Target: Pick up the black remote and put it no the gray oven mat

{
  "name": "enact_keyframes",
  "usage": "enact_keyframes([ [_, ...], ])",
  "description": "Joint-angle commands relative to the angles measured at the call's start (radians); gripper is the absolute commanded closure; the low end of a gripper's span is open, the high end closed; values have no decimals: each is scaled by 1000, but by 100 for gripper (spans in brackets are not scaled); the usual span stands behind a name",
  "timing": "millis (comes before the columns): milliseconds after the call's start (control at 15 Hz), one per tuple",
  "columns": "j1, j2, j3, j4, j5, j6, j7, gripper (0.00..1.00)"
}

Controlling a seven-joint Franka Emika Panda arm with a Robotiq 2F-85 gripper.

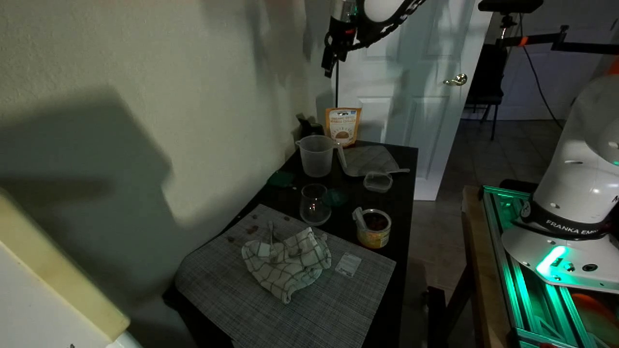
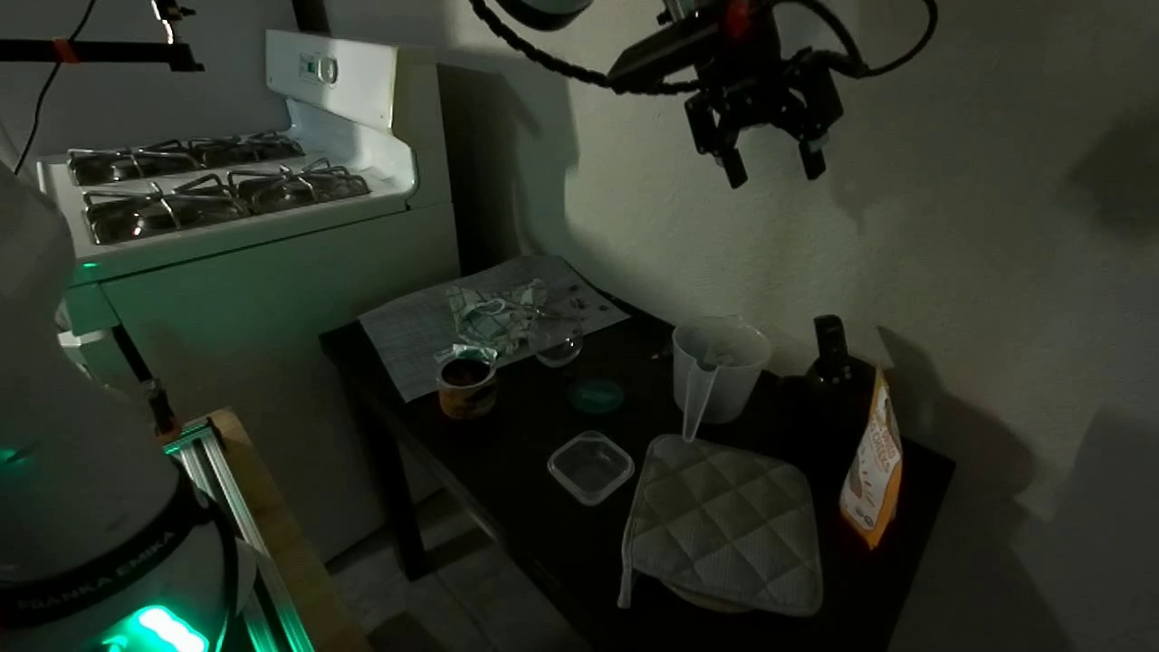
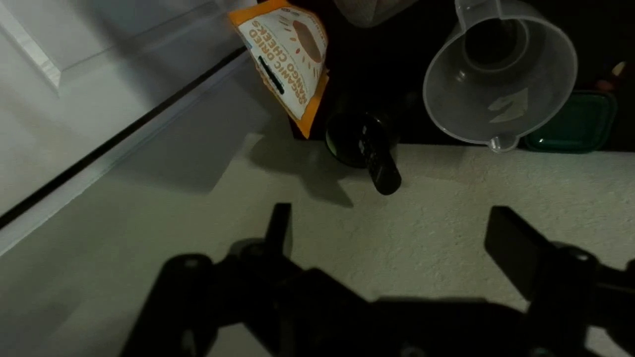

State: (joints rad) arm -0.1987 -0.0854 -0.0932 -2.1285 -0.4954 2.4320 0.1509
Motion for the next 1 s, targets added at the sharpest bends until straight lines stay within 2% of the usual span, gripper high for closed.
enact_keyframes([
  [0, -25, 120, -40, -18, -128, 176, 226, 0],
  [200, -15, 233, -109, 1, -340, 342, 426, 0],
  [267, -27, 267, -112, 10, -414, 379, 478, 0],
  [400, -15, 339, -146, 37, -527, 421, 518, 0],
  [600, -23, 324, -128, 15, -459, 381, 435, 0],
  [933, -20, 344, -126, 36, -459, 384, 435, 0],
])
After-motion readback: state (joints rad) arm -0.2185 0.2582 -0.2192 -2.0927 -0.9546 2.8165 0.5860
